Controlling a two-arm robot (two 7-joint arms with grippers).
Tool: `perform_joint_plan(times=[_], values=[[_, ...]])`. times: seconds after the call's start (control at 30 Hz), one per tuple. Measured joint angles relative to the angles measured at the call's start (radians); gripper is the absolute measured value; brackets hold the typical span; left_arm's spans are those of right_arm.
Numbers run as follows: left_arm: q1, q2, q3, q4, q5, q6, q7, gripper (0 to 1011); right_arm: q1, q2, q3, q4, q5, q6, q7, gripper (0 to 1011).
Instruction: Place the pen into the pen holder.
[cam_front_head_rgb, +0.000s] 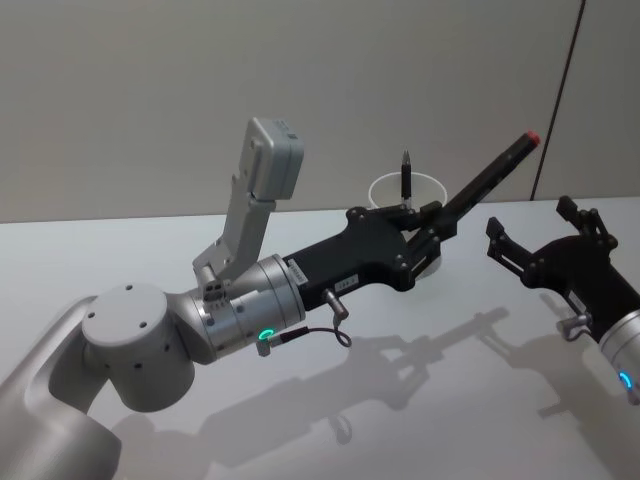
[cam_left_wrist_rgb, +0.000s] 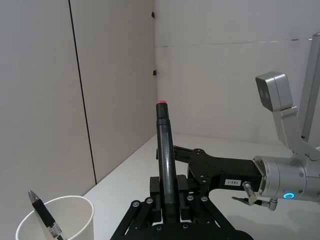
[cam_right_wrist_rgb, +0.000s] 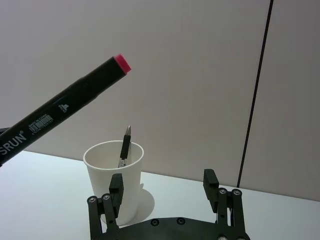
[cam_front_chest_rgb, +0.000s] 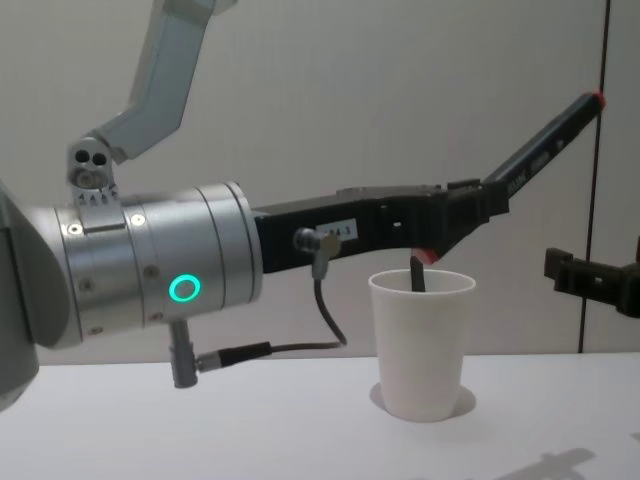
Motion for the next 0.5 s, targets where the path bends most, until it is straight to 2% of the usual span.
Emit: perform_joint_plan(times=[0.33, 0.5], values=[[0.003, 0.001, 0.002, -0.001, -0.006, -0.007, -0.008, 187, 0.0, 0.001, 0.001, -0.002, 0.002, 0.0, 0.007, 1002], [0.003, 0.001, 0.003, -0.002, -0.007, -0.009, -0.01, 186, -0.005, 0.008, 0.004, -0.018, 0.017, 0.003, 0.028, 1002]])
